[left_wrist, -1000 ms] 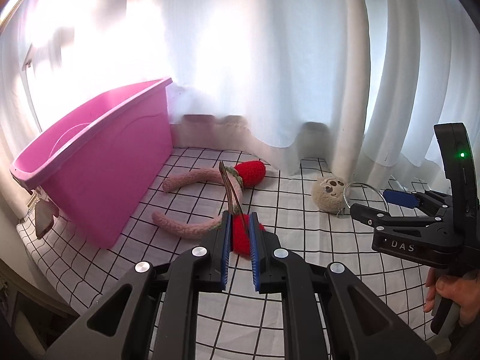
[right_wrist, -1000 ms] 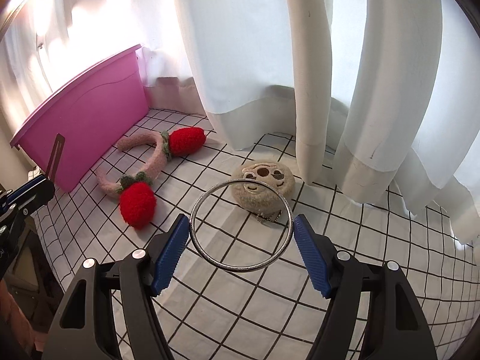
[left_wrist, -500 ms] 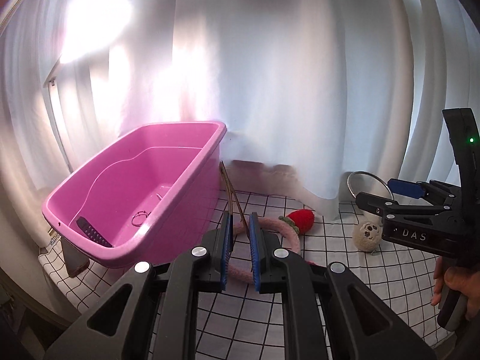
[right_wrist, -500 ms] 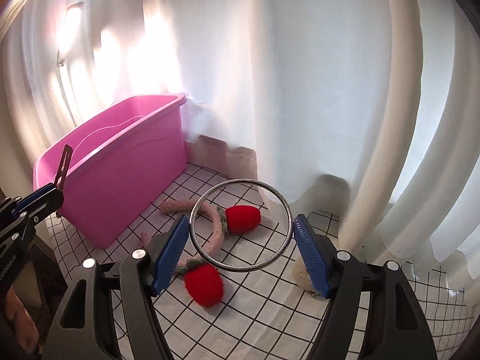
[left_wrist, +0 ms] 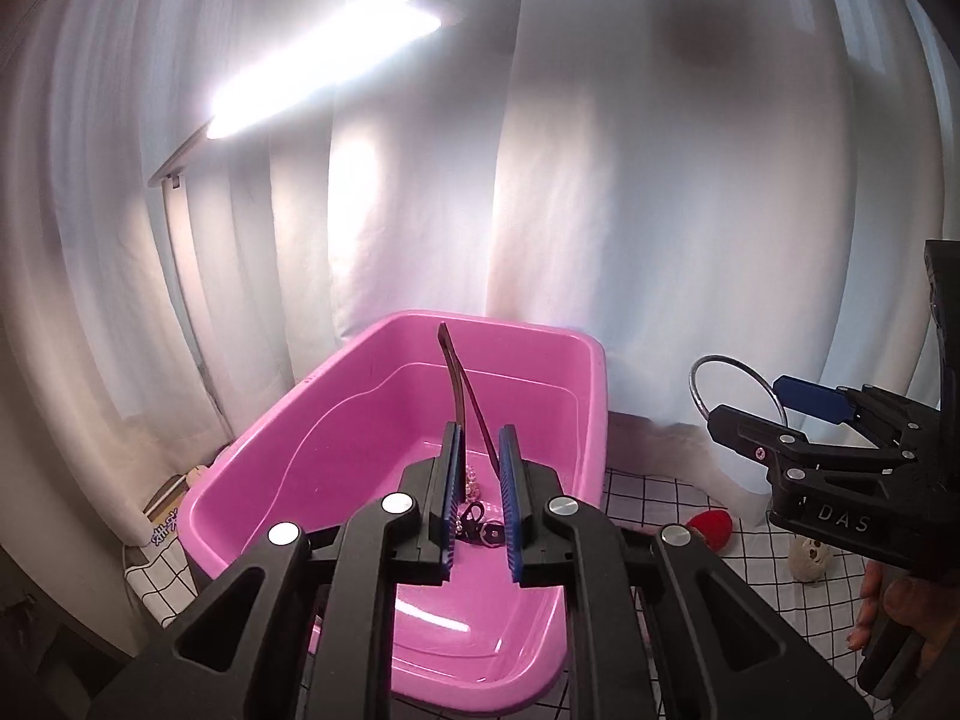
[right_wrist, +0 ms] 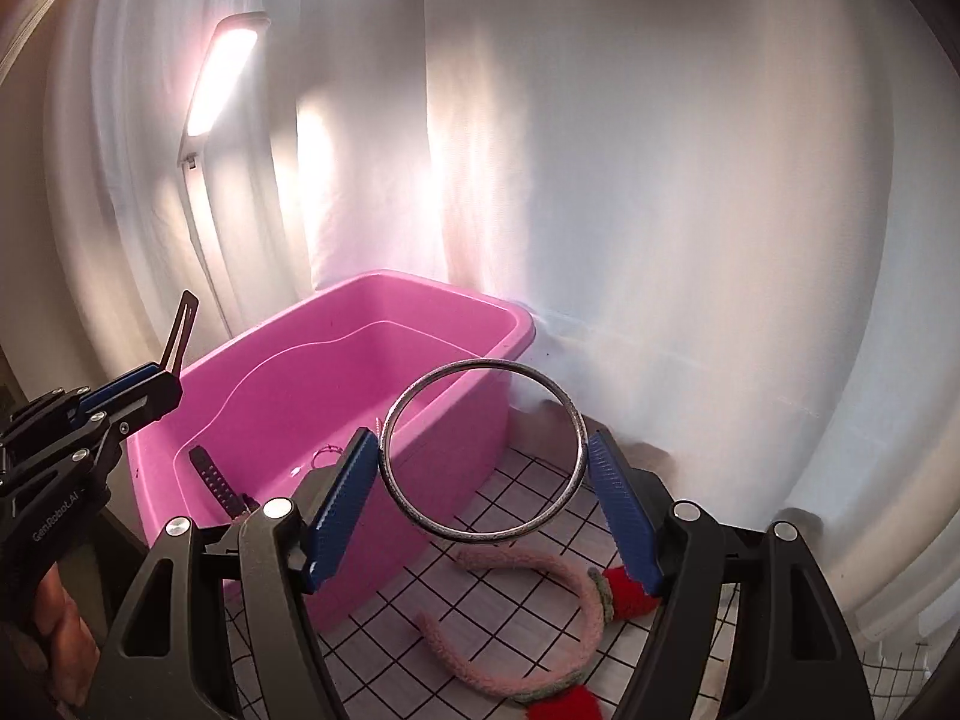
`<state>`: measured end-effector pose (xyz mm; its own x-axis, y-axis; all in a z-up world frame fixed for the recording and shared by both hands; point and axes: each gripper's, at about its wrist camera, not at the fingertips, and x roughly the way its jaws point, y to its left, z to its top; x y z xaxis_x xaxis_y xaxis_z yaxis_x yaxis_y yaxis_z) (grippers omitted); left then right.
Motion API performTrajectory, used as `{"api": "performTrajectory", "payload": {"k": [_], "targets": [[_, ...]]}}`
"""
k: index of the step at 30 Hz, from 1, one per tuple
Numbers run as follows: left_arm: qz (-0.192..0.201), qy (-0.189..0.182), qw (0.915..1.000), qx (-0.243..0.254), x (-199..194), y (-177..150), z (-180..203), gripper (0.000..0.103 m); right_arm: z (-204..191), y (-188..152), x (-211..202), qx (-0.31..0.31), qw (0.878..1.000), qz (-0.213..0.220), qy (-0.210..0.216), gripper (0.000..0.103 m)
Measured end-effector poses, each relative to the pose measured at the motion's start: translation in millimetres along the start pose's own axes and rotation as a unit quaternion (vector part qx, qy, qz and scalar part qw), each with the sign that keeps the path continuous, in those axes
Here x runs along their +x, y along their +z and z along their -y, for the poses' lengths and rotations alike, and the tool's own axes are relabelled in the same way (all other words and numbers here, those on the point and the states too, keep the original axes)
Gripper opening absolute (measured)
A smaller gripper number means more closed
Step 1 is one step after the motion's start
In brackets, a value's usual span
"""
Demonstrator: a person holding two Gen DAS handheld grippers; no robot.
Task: Organize jewelry
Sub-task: 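Lift and carry the hair clip and ring in both tools over the pink tub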
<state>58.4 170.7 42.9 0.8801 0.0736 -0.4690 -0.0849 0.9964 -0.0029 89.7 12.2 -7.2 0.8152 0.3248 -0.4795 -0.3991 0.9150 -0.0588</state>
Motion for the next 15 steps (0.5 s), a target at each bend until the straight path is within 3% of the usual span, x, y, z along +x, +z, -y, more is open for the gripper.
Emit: {"api": "performTrajectory", "payload": {"k": [6, 15], "targets": [[-0.006, 0.009, 0.9998, -0.019, 20.4, 11.0, -41.8, 0.013, -38.4, 29.1, 31.0, -0.026, 1.0, -0.001, 0.017, 0.069], [-0.076, 0.027, 0.995, -0.059, 75.0, 4.2, -92.0, 0.013, -73.8, 44.4, 90.4, -0.044, 0.997, -0.046, 0.032, 0.069]]}}
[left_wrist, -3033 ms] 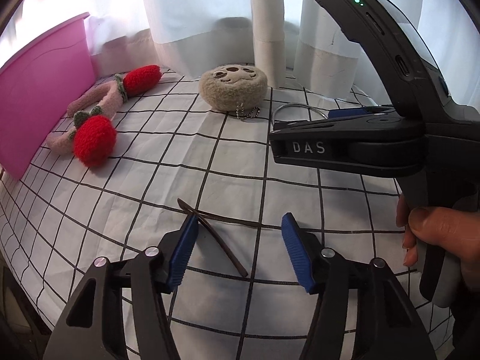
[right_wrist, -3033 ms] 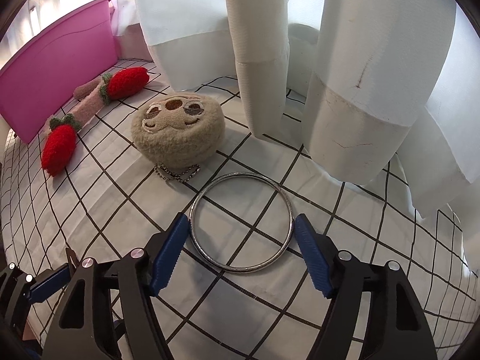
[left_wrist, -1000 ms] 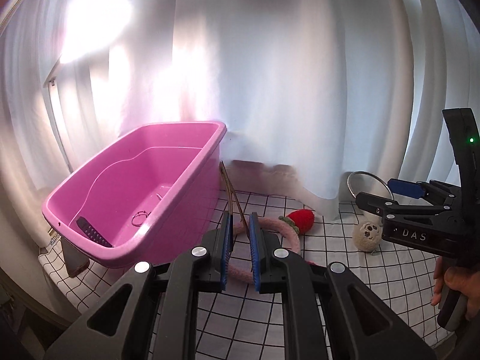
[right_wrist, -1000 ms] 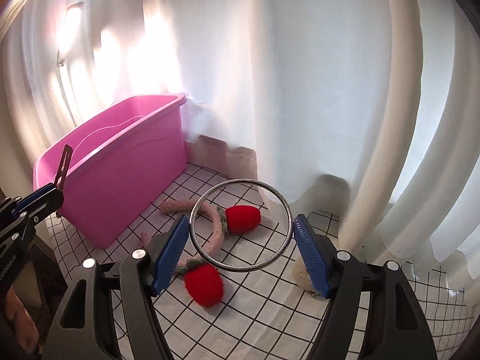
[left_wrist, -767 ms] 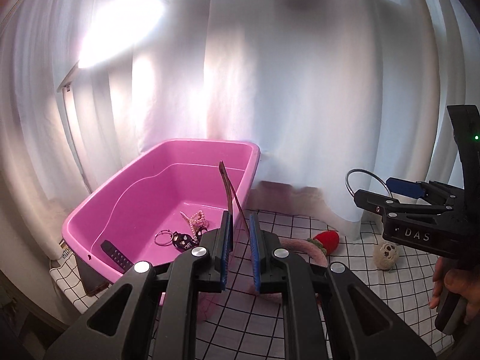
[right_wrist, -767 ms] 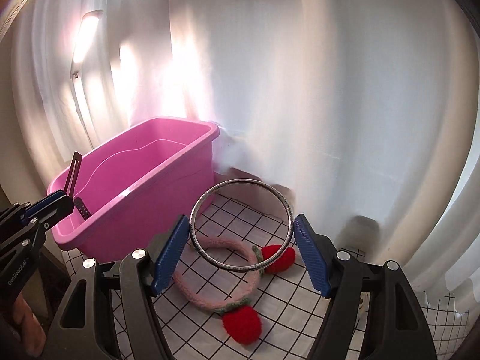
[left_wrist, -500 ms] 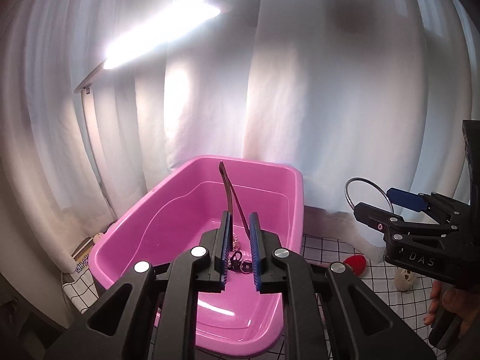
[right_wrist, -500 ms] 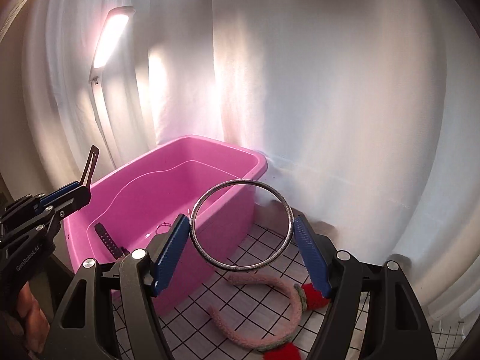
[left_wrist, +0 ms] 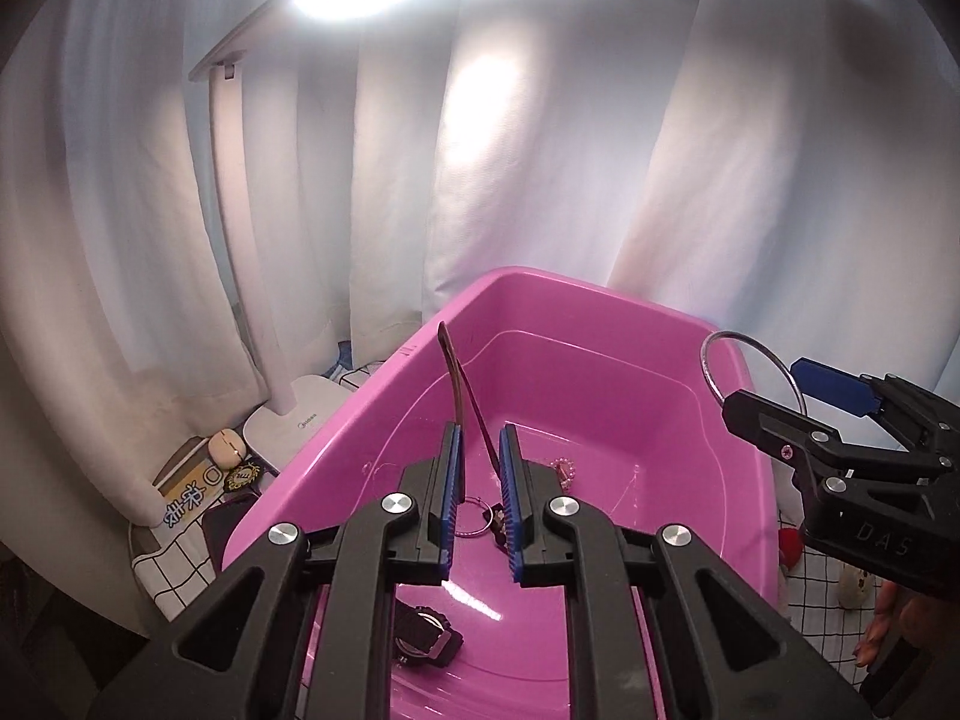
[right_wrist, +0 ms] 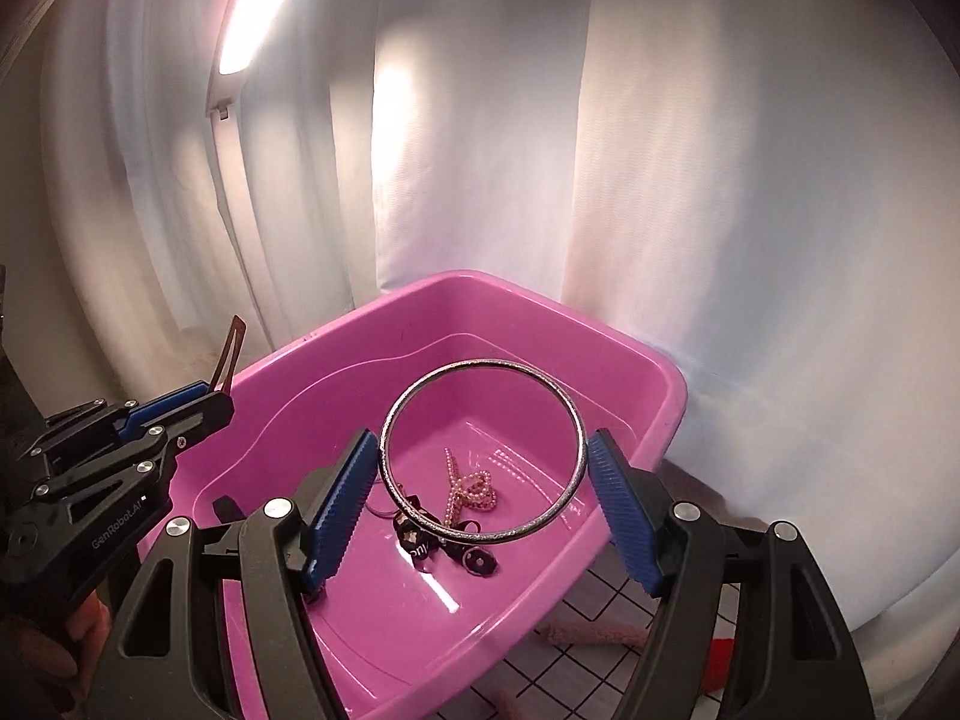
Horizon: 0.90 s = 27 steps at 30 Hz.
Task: Organize jewelry
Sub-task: 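Lift and carry the hair clip and ring in both tools over the pink tub, then open both tools to drop the hair clip and ring into the tub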
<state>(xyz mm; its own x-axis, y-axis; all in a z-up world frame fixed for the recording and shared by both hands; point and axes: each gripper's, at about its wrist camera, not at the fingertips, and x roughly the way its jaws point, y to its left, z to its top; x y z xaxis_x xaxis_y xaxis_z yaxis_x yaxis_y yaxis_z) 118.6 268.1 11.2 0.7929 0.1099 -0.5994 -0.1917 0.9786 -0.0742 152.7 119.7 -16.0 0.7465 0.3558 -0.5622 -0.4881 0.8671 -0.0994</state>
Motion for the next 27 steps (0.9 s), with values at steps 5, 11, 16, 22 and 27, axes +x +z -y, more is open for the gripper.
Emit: {"api": "performTrajectory", "payload": {"k": [5, 11, 16, 22, 27], "targets": [[-0.036, 0.006, 0.9993, -0.005, 22.7, -3.4, -11.9, 0.014, -8.4, 0.4, 32.5, 0.004, 0.999, -0.037, 0.005, 0.069], [-0.067, 0.02, 0.9975, -0.004, 39.7, -9.1, -19.0, 0.025, -15.1, -5.8, 57.6, -0.003, 0.998, -0.07, -0.001, 0.069], [-0.07, 0.034, 0.997, 0.006, 41.9, -13.4, -19.8, 0.038, -11.9, -8.1, 68.4, 0.003, 0.996, -0.087, -0.008, 0.07], [-0.052, 0.042, 0.9977, 0.006, 35.2, -14.9, -21.0, 0.074, -7.6, -7.0, 69.2, 0.009, 0.995, -0.094, -0.026, 0.071], [-0.055, 0.047, 0.9974, 0.005, 35.7, -15.8, -22.9, 0.076, -7.0, -8.2, 67.8, 0.012, 0.995, -0.099, -0.029, 0.071]]}}
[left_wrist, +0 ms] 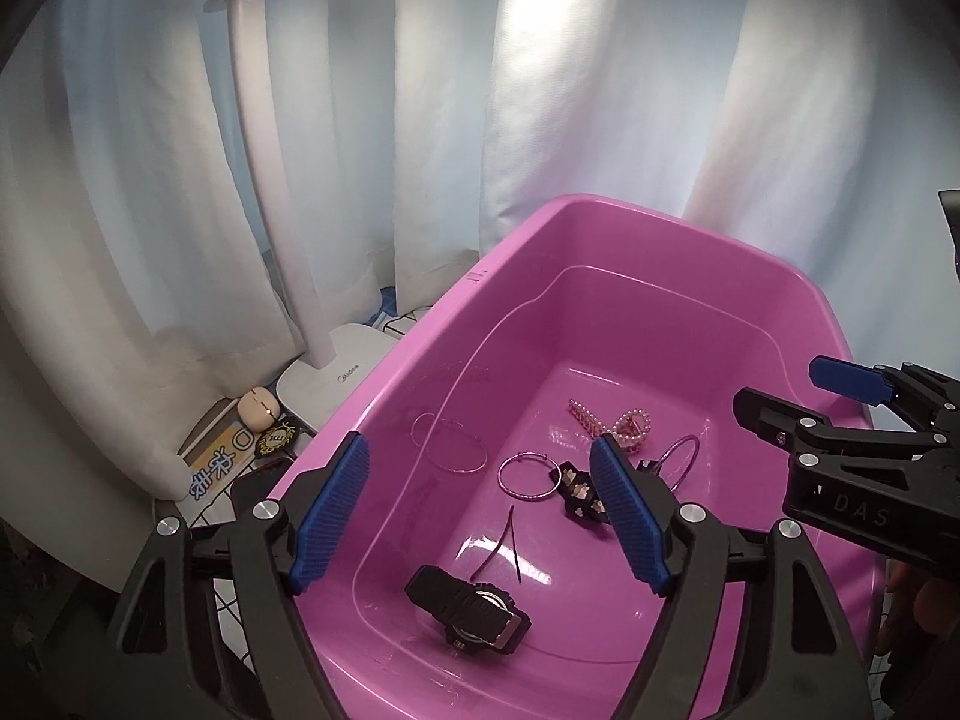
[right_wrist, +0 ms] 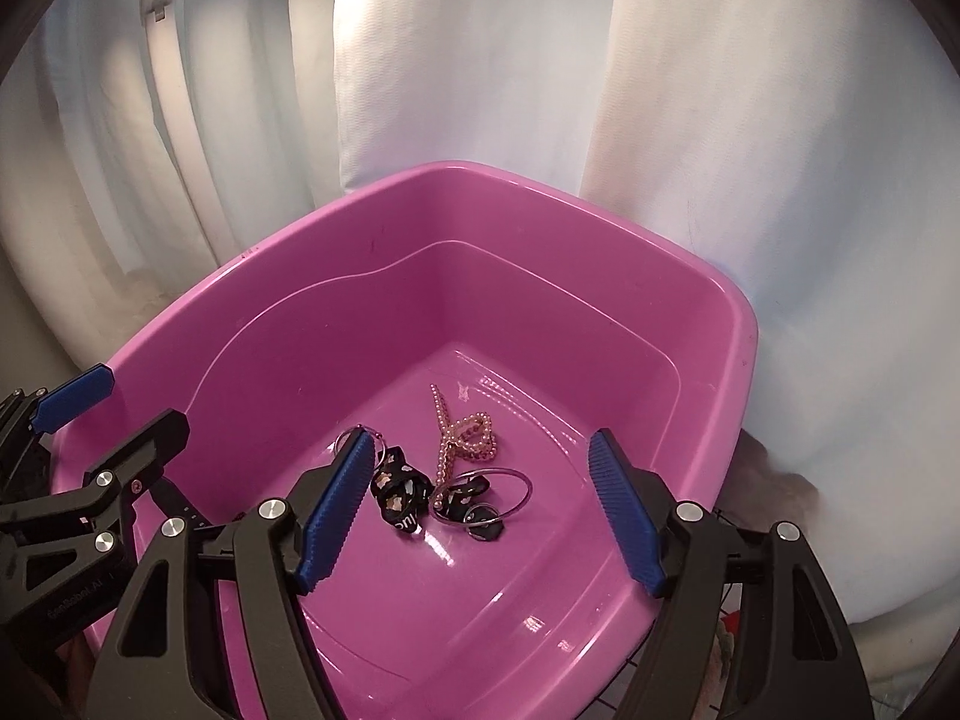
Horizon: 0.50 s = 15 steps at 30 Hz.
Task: Organize jewelry
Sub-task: 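Open both tools to drop the hair clip and ring into the tub, then move both open tools back over the table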
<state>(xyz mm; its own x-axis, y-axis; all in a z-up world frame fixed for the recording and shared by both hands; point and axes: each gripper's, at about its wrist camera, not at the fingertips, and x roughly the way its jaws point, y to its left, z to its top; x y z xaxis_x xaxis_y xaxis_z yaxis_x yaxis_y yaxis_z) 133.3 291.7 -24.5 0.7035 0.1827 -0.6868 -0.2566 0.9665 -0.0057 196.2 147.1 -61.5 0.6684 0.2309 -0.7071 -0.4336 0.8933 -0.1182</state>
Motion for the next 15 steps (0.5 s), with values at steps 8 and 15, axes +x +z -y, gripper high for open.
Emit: {"api": "performTrajectory", "payload": {"k": [8, 15], "targets": [[0.006, 0.006, 1.0, -0.002, -5.8, -2.4, -2.5, 0.08, -0.2, -1.1, -1.4, 0.003, 1.0, -0.002, 0.001, 0.071], [0.011, 0.008, 0.9999, -0.002, -11.8, -3.7, -1.4, 0.081, -0.7, -2.8, -8.9, 0.0, 1.0, 0.004, 0.006, 0.071]]}}
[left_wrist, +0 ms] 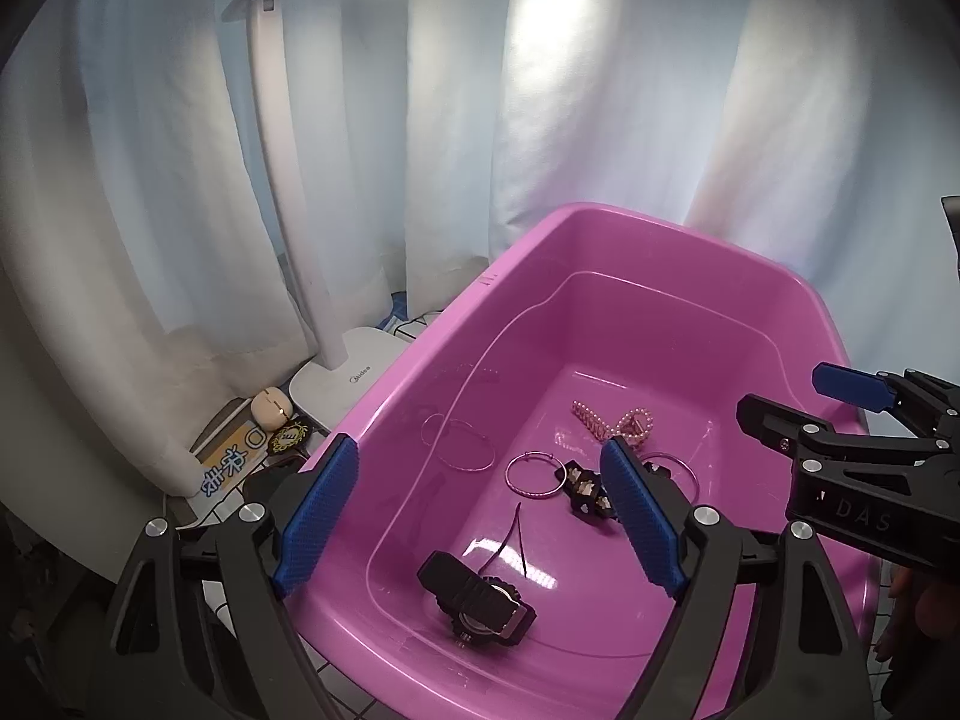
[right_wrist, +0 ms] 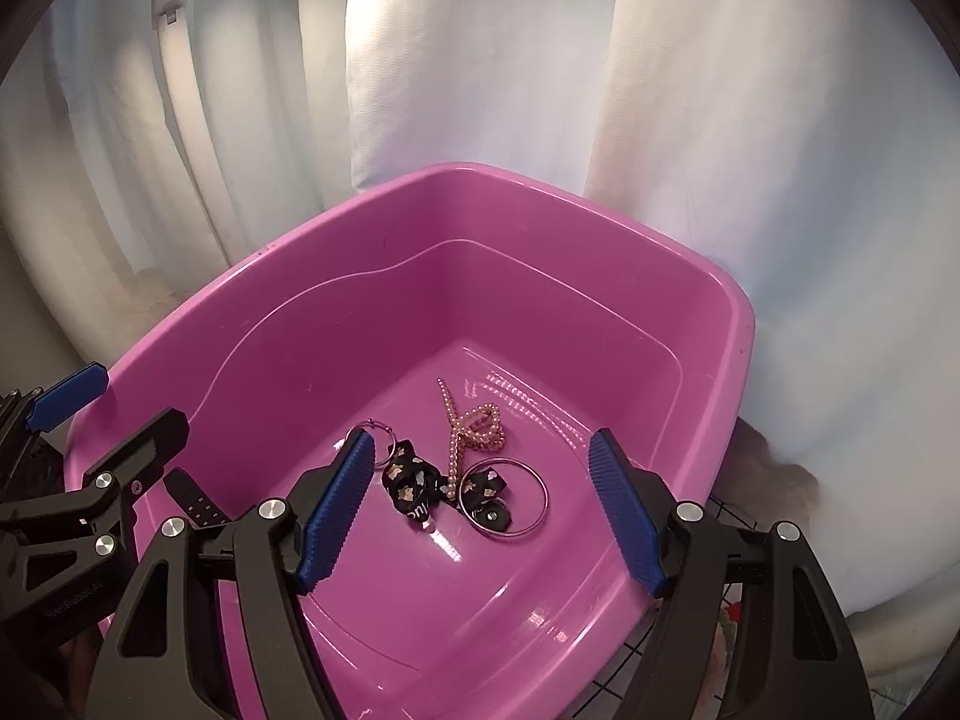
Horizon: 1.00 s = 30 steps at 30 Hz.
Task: Organize jewelry
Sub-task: 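Move both open tools back over the table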
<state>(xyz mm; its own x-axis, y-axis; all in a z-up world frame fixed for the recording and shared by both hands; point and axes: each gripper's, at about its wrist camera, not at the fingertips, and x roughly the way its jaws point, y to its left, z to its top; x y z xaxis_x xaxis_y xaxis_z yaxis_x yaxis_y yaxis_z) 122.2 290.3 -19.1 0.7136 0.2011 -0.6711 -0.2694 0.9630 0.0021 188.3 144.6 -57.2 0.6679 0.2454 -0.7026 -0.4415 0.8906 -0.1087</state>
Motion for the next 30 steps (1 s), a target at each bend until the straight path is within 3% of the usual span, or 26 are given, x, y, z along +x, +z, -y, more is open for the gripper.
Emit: {"api": "performTrajectory", "payload": {"k": [18, 30], "targets": [[0.016, 0.004, 0.9999, 0.004, -33.1, -4.9, 10.1, 0.081, 11.9, -13.0, -38.3, 0.014, 0.999, 0.03, 0.008, 0.071], [0.02, -0.018, 0.9994, 0.022, -62.1, -18.4, 51.0, 0.081, 47.6, -43.1, -78.8, 0.045, 0.998, 0.051, -0.006, 0.071]]}}
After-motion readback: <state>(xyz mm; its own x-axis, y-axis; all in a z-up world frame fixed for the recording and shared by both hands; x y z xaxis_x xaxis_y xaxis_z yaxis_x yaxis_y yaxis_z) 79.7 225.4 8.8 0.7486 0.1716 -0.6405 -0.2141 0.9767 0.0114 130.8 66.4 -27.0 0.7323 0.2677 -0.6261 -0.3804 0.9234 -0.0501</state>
